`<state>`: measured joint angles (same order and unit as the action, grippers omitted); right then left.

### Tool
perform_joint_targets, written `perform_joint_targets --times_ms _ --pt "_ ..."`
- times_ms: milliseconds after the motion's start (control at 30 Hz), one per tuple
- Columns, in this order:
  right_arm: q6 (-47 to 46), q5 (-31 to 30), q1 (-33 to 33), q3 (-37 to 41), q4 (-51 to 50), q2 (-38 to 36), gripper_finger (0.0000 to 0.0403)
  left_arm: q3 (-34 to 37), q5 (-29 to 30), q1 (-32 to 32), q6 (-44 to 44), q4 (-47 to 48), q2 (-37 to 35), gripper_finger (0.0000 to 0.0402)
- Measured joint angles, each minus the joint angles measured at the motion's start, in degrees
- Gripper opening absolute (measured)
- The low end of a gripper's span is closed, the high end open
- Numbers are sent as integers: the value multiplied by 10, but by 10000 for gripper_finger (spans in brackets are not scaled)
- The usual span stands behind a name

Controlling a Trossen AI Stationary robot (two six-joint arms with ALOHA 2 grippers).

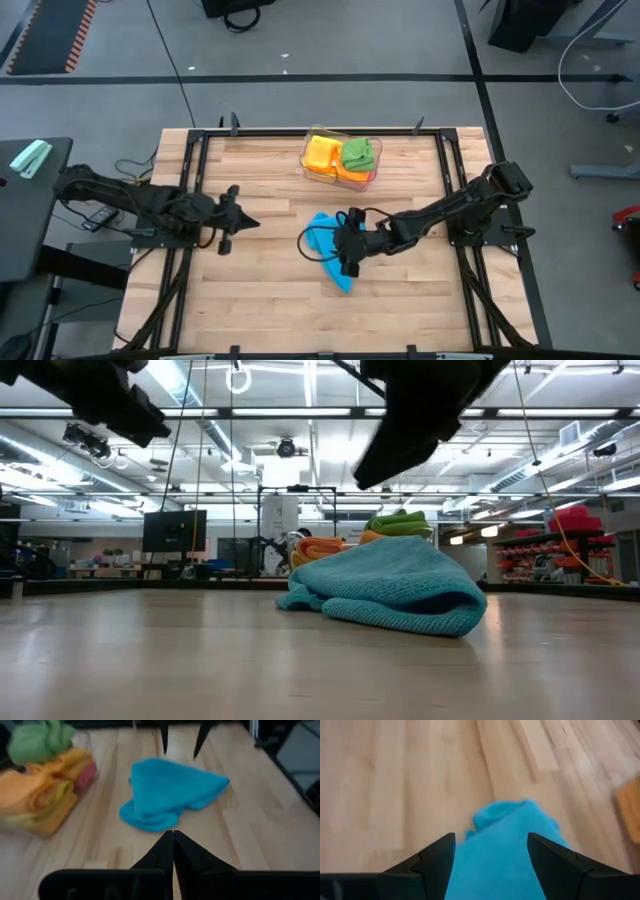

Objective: Fold microfiber towels
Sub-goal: Fold the blue microfiber cloth

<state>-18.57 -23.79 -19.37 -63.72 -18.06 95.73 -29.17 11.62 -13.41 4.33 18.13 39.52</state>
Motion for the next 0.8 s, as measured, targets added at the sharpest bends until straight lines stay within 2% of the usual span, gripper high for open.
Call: perform_joint_targets --times_ms 233,433,667,800 --pt "24 2 35 -20 -74 -18 257 26 11 -4 26 -9 -50 10" --pt "42 5 82 -16 -149 -21 257 34 12 -4 54 -22 -44 18" --pt "38 110 140 23 -124 -17 256 34 11 -7 75 -22 -38 33" --pt "37 148 148 60 -90 -16 229 33 10 -8 87 -19 -35 22"
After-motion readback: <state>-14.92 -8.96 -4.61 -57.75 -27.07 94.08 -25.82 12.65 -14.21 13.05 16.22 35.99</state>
